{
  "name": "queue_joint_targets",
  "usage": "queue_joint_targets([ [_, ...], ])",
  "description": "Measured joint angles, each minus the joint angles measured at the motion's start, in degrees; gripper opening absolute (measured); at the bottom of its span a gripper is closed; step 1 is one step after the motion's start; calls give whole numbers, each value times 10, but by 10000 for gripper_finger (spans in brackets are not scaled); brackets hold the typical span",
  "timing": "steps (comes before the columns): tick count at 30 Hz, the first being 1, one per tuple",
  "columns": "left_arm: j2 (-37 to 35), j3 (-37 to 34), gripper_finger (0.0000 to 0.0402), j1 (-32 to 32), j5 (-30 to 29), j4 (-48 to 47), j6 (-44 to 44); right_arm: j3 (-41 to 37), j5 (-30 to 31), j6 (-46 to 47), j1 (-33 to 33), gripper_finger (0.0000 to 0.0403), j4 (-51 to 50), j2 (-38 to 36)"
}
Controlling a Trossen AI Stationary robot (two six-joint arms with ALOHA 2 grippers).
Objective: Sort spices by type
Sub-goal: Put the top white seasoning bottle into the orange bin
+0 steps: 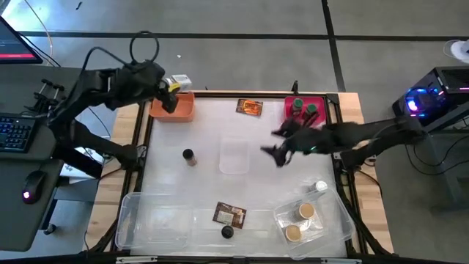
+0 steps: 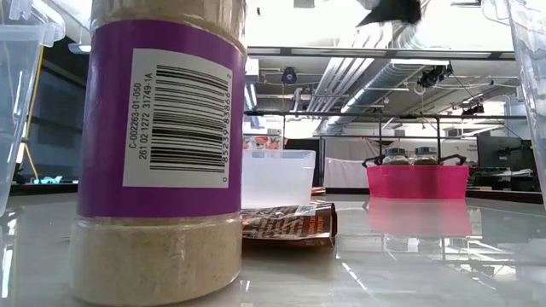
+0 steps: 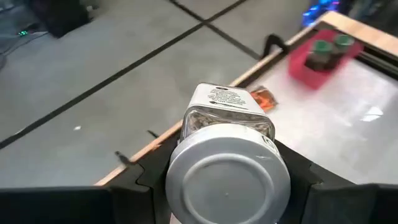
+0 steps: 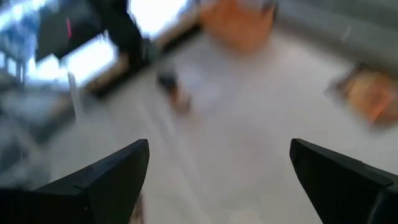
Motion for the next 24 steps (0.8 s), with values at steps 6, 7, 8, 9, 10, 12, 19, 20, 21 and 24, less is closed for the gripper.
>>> queue_joint_targets([
  [6, 28, 0, 169, 79, 15, -15, 2, 38, 78, -72, -17, 385, 26, -61],
  [7, 35, 0, 169, 97, 28, -26, 7, 39, 78, -77, -19, 385, 28, -68],
  [8, 44, 0, 169, 116, 42, -40, 15, 39, 80, -81, -19, 385, 28, -73],
  [9, 53, 0, 169, 136, 55, -55, 23, 39, 80, -80, -19, 385, 27, -76],
  [10, 64, 0, 169, 154, 61, -69, 32, 39, 80, -78, -19, 385, 24, -77],
  [12, 90, 0, 169, 186, 67, -89, 51, 39, 72, -67, -18, 385, 13, -76],
  [19, 153, 0, 169, 267, 100, -66, 121, 39, 34, -30, -18, 385, -12, -61],
  [20, 161, 0, 169, 278, 101, -58, 118, 39, 38, -22, -18, 385, -12, -59],
  [21, 166, -5, 169, 290, 102, -46, 105, 39, 47, -18, -18, 385, -10, -58],
  [24, 179, -34, 169, 337, 128, -28, 72, 39, 86, 11, -18, 385, -11, -53],
])
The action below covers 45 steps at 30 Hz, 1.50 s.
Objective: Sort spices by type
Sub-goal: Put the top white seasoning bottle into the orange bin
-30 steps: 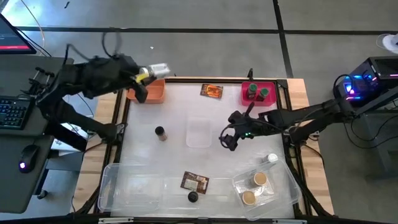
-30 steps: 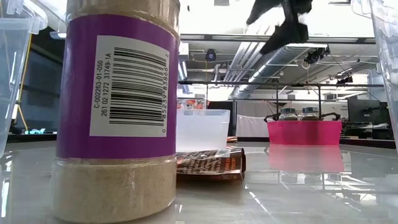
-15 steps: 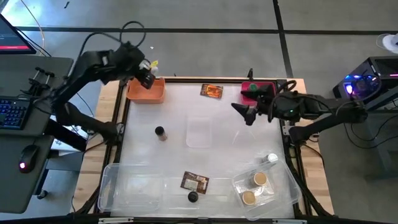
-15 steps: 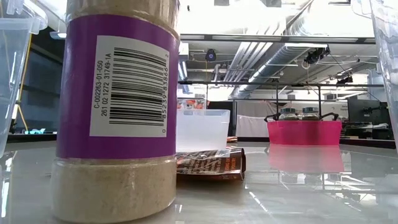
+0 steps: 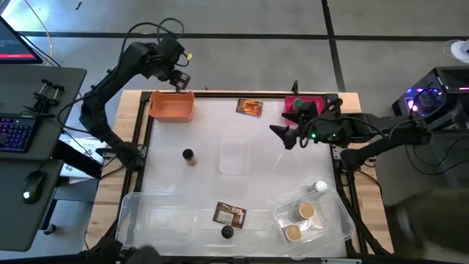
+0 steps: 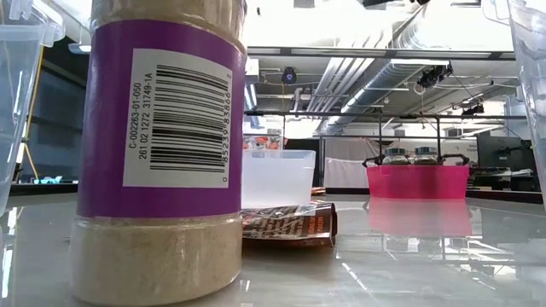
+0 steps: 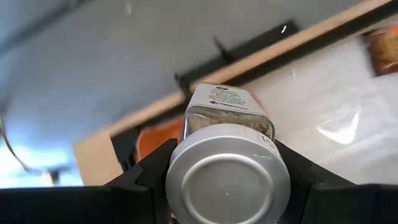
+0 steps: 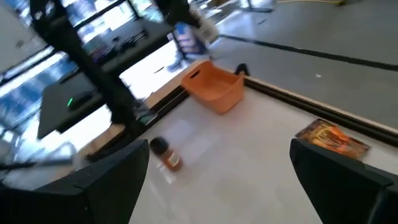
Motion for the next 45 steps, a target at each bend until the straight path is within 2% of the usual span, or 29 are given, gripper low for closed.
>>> queue_joint_targets([
  [2, 8, -36, 169, 30, 38, 4, 2, 0, 20, 24, -1, 385, -3, 2],
  [7, 3, -163, 169, 82, 88, 46, -3, 0, 47, 63, -18, 385, -23, 7],
  [10, -14, -226, 169, 107, 100, 90, -33, 0, 56, 67, -39, 385, -35, 8],
  [13, -24, -272, 169, 133, 149, 118, -69, 0, 48, 45, -69, 385, -53, 9],
  [16, -30, -302, 169, 146, 150, 117, -105, 0, 23, 16, -100, 385, -69, 9],
  [23, -28, -301, 169, 155, 147, 164, -155, 0, -68, -70, -155, 385, -71, 9],
  [28, 3, -301, 169, 163, 166, 177, -158, 0, -120, -95, -183, 385, -71, 9],
  [33, 46, -293, 169, 171, 171, 178, -149, 0, -121, -88, -197, 385, -67, 9],
  [45, 51, -267, 169, 181, 159, 159, -133, 0, -121, -80, -199, 385, -70, 9],
])
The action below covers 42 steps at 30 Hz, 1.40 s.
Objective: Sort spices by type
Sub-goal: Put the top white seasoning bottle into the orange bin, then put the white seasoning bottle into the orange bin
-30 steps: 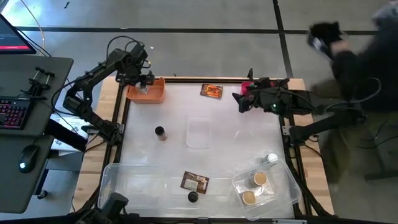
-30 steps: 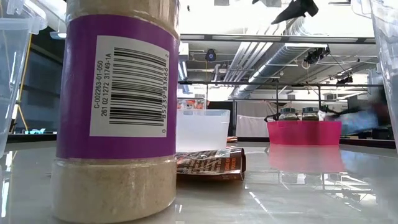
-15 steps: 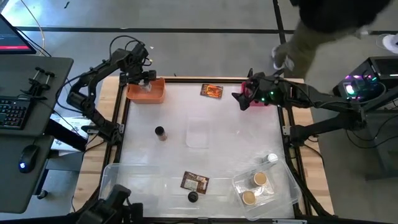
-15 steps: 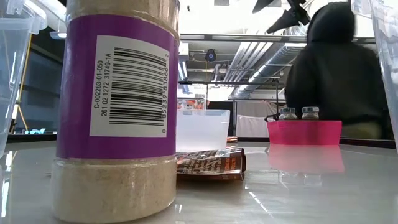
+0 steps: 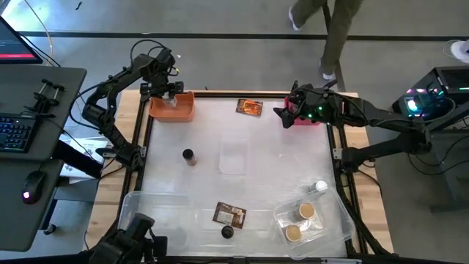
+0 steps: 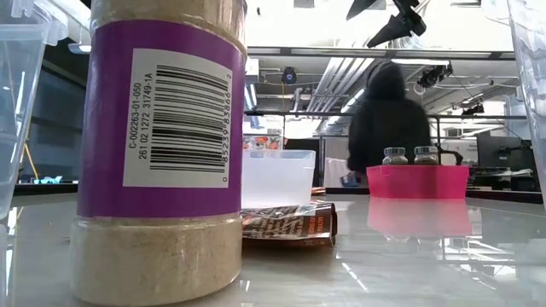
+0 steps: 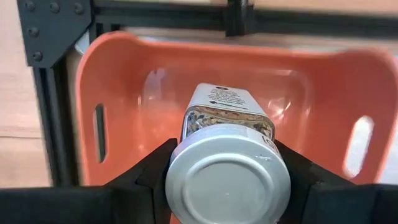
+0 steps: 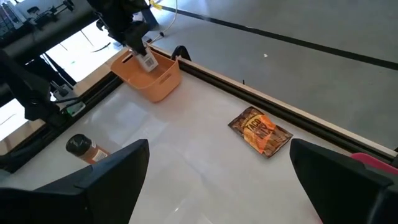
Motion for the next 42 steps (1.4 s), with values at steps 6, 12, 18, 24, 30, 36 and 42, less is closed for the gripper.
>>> queue_joint_targets([
  [6, 0, 0, 205, 0, -2, -5, 20, 0, 6, 5, 0, 385, 0, 0],
  [12, 0, -3, 245, 0, -5, -6, 32, 0, 6, 16, 0, 385, 0, 0],
  [18, 0, -3, 228, 0, -4, -7, 35, 0, 7, 20, 0, 385, 0, 0],
  [24, 0, 53, 222, 5, 23, -56, 49, 0, 7, 21, 0, 385, 0, 0],
  [30, 0, 142, 222, 5, -6, -84, 61, 0, 7, 19, 0, 385, 0, 0],
  [36, 0, 206, 223, 3, 7, -85, 63, 0, -39, 15, 0, 385, -3, 0],
  [42, -7, 222, 223, -33, 119, -82, 101, 0, -201, 73, 0, 385, -100, 0],
])
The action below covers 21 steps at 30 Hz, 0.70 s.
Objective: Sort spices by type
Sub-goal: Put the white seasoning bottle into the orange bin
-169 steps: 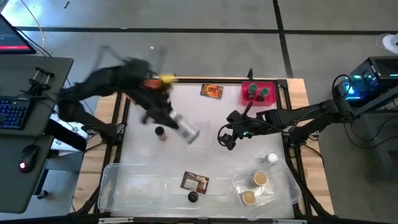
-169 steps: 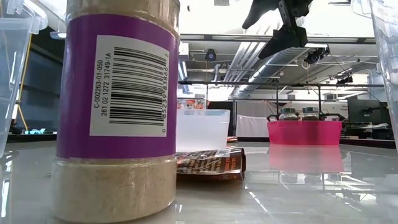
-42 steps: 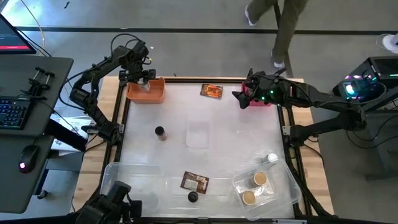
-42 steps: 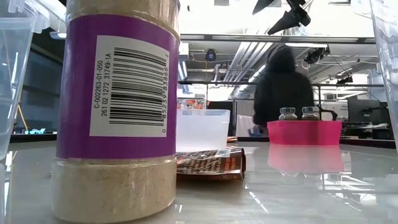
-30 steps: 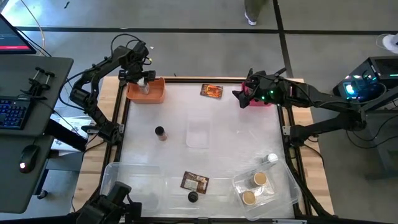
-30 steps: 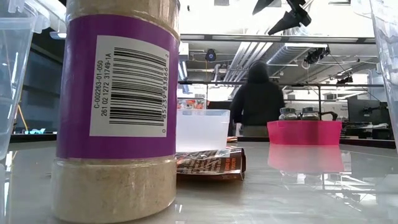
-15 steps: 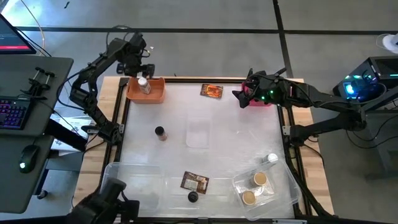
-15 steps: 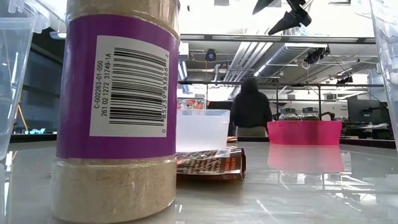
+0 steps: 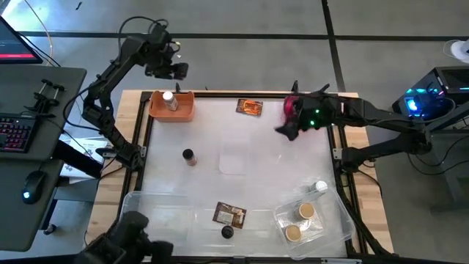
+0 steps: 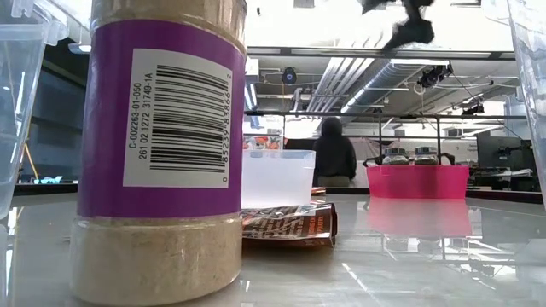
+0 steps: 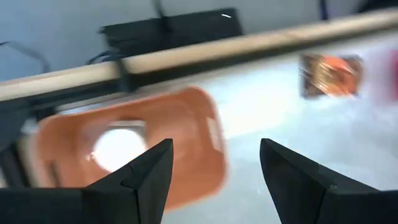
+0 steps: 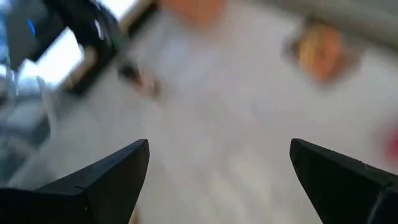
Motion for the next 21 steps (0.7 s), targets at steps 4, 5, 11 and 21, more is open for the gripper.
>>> queue_joint_targets([
  [4, -16, 0, 223, -52, 4, 9, 22, 0, -28, 94, 8, 385, -159, 0],
  [5, -21, 0, 223, -69, 4, 20, 22, 0, -29, 123, 10, 385, -200, 0],
  [11, -60, 0, 223, -174, 4, 106, 19, -34, -97, 282, 24, 385, -382, 0],
  [21, -95, 0, 223, -284, 4, 202, 10, -203, -266, 331, 87, 385, -283, 0],
])
